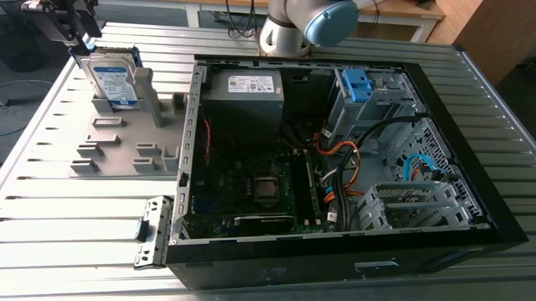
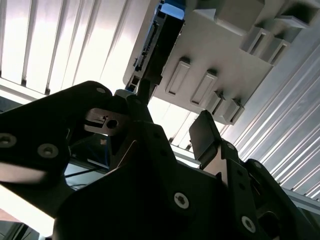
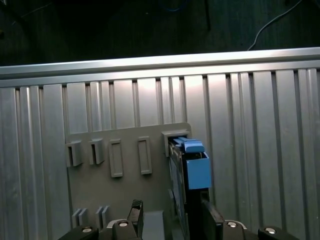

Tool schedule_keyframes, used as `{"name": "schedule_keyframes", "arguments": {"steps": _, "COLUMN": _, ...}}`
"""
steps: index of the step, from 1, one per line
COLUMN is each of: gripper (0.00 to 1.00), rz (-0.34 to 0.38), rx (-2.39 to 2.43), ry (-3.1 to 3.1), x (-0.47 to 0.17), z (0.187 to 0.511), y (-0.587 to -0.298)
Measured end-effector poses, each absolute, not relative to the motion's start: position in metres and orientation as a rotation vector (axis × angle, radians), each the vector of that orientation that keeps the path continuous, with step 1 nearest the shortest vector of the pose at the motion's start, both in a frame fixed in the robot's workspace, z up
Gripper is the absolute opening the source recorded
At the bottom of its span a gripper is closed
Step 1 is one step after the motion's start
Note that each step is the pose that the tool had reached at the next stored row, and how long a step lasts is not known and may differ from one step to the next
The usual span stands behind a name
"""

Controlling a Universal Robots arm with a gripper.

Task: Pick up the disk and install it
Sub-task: 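Pick up the disk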

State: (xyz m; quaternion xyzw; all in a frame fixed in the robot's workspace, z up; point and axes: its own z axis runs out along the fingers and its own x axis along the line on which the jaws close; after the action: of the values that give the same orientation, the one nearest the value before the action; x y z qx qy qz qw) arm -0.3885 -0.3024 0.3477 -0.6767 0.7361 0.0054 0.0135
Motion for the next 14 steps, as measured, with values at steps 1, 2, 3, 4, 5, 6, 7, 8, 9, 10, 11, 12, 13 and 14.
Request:
{"name": "schedule_keyframes", "arguments": {"steps": 1, "gripper": 0.58, "rz": 0.017, "rx": -2.108, "ry": 2.293, "x": -0.389, "z": 0.348, "y": -0.301}}
{"name": "schedule_keyframes", "arguments": {"steps": 2, "gripper": 0.58, "rz": 0.017, "rx": -2.108, "ry": 2.293, "x": -0.389, "z": 0.347, "y": -0.299}}
{"name": "schedule_keyframes", "arguments": {"steps": 3, "gripper": 0.58, "rz": 0.017, "rx": -2.108, "ry": 2.293, "x": -0.389, "z": 0.347, "y": -0.298}}
{"name": "schedule_keyframes", "arguments": {"steps": 4, "gripper": 0.58, "rz": 0.017, "rx": -2.108, "ry": 2.293, "x": -0.389, "z": 0.346, "y": -0.296}}
{"name": "schedule_keyframes", "arguments": {"steps": 5, "gripper": 0.58, "rz": 0.017, "rx": -2.108, "ry": 2.293, "x": -0.389, "z": 0.345, "y": -0.295}}
{"name": "schedule_keyframes", "arguments": {"steps": 6, "gripper": 0.58, "rz": 0.017, "rx": -2.108, "ry": 2.293, "x": -0.389, "z": 0.345, "y": -0.293}}
{"name": "schedule_keyframes", "arguments": {"steps": 7, "gripper": 0.58, "rz": 0.017, "rx": -2.108, "ry": 2.293, "x": -0.389, "z": 0.344, "y": -0.291}}
{"name": "schedule_keyframes", "arguments": {"steps": 8, "gripper": 0.58, "rz": 0.017, "rx": -2.108, "ry": 2.292, "x": -0.39, "z": 0.343, "y": -0.289}}
{"name": "schedule_keyframes", "arguments": {"steps": 9, "gripper": 0.58, "rz": 0.017, "rx": -2.109, "ry": 2.291, "x": -0.391, "z": 0.341, "y": -0.288}}
{"name": "schedule_keyframes", "arguments": {"steps": 10, "gripper": 0.58, "rz": 0.016, "rx": -2.112, "ry": 2.289, "x": -0.392, "z": 0.34, "y": -0.287}}
{"name": "schedule_keyframes", "arguments": {"steps": 11, "gripper": 0.58, "rz": 0.015, "rx": -2.116, "ry": 2.287, "x": -0.393, "z": 0.339, "y": -0.286}}
{"name": "schedule_keyframes", "arguments": {"steps": 12, "gripper": 0.58, "rz": 0.014, "rx": -2.12, "ry": 2.284, "x": -0.394, "z": 0.338, "y": -0.285}}
{"name": "schedule_keyframes", "arguments": {"steps": 13, "gripper": 0.58, "rz": 0.014, "rx": -2.123, "ry": 2.281, "x": -0.395, "z": 0.337, "y": -0.283}}
{"name": "schedule_keyframes", "arguments": {"steps": 14, "gripper": 0.58, "rz": 0.014, "rx": -2.127, "ry": 2.277, "x": -0.396, "z": 0.335, "y": -0.282}}
